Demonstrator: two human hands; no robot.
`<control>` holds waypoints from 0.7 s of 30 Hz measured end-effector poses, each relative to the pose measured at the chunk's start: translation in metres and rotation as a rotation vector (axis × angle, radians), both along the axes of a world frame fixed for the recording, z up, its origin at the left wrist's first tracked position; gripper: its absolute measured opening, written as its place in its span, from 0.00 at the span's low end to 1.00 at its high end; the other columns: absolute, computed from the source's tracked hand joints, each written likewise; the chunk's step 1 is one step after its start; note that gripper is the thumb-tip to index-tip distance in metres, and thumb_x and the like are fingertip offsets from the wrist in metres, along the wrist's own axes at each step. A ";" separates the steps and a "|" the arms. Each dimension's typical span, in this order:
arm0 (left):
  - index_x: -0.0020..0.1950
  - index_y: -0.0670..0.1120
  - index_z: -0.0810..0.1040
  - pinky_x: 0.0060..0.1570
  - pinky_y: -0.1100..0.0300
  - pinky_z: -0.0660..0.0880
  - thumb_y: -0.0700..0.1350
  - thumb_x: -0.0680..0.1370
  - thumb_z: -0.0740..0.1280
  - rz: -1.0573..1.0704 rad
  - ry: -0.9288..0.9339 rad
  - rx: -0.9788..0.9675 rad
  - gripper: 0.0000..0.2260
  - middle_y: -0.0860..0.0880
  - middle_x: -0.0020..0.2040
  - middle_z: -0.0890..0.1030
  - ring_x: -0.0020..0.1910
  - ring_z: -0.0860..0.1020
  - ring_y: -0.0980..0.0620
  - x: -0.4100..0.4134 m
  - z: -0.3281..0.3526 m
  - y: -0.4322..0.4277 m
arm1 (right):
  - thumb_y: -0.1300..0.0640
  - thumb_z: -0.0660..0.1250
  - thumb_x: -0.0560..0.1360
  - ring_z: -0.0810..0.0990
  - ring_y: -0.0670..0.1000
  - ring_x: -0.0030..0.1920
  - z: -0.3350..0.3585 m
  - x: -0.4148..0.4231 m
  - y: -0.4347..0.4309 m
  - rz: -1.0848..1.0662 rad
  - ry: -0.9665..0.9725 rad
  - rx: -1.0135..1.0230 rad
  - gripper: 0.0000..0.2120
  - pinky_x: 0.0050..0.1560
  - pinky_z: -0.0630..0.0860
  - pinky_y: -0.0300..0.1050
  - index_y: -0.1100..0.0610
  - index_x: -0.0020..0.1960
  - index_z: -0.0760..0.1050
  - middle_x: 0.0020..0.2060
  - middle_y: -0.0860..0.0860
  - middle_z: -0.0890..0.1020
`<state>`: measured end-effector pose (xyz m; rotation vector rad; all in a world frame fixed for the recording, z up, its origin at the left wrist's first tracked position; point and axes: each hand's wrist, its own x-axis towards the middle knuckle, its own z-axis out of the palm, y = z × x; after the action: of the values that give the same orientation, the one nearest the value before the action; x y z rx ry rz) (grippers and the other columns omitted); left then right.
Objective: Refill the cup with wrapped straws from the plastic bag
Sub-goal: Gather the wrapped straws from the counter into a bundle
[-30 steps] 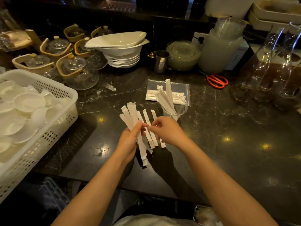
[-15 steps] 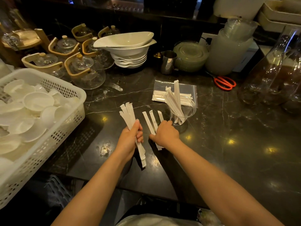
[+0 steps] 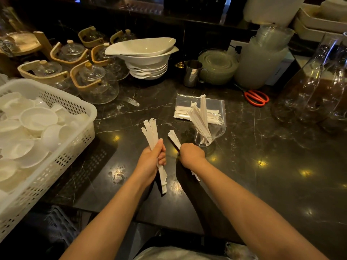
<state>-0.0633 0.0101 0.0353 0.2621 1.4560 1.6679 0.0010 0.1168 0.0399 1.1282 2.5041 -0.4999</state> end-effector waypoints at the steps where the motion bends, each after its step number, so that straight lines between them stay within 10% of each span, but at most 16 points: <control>1: 0.33 0.46 0.69 0.31 0.63 0.64 0.50 0.78 0.57 -0.007 0.001 0.000 0.15 0.55 0.18 0.65 0.20 0.64 0.59 0.000 -0.001 0.000 | 0.67 0.58 0.75 0.76 0.61 0.58 0.000 0.000 -0.001 0.029 -0.028 0.010 0.14 0.53 0.74 0.51 0.66 0.59 0.71 0.58 0.61 0.77; 12: 0.32 0.46 0.69 0.29 0.65 0.66 0.48 0.77 0.59 0.008 0.015 -0.018 0.14 0.54 0.18 0.66 0.20 0.64 0.59 -0.002 -0.007 0.005 | 0.66 0.58 0.74 0.77 0.61 0.56 0.004 0.008 0.003 0.122 -0.100 0.009 0.13 0.49 0.74 0.51 0.65 0.58 0.73 0.55 0.61 0.79; 17: 0.31 0.46 0.69 0.30 0.62 0.62 0.46 0.76 0.62 0.050 -0.011 0.000 0.13 0.55 0.18 0.65 0.19 0.62 0.59 -0.002 -0.013 0.009 | 0.63 0.59 0.75 0.76 0.60 0.44 0.012 0.014 0.011 0.084 -0.025 -0.137 0.07 0.41 0.68 0.47 0.62 0.38 0.70 0.34 0.57 0.74; 21: 0.37 0.45 0.75 0.26 0.67 0.67 0.48 0.73 0.65 -0.032 0.047 0.055 0.08 0.55 0.20 0.69 0.20 0.65 0.59 0.000 -0.010 0.011 | 0.60 0.58 0.77 0.75 0.56 0.42 0.038 0.015 0.010 0.083 0.129 -0.253 0.04 0.42 0.71 0.47 0.60 0.47 0.70 0.41 0.57 0.74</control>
<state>-0.0637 0.0207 0.0248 0.3561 1.4346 1.6875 0.0161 0.1264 0.0778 0.9182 2.4943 -0.8627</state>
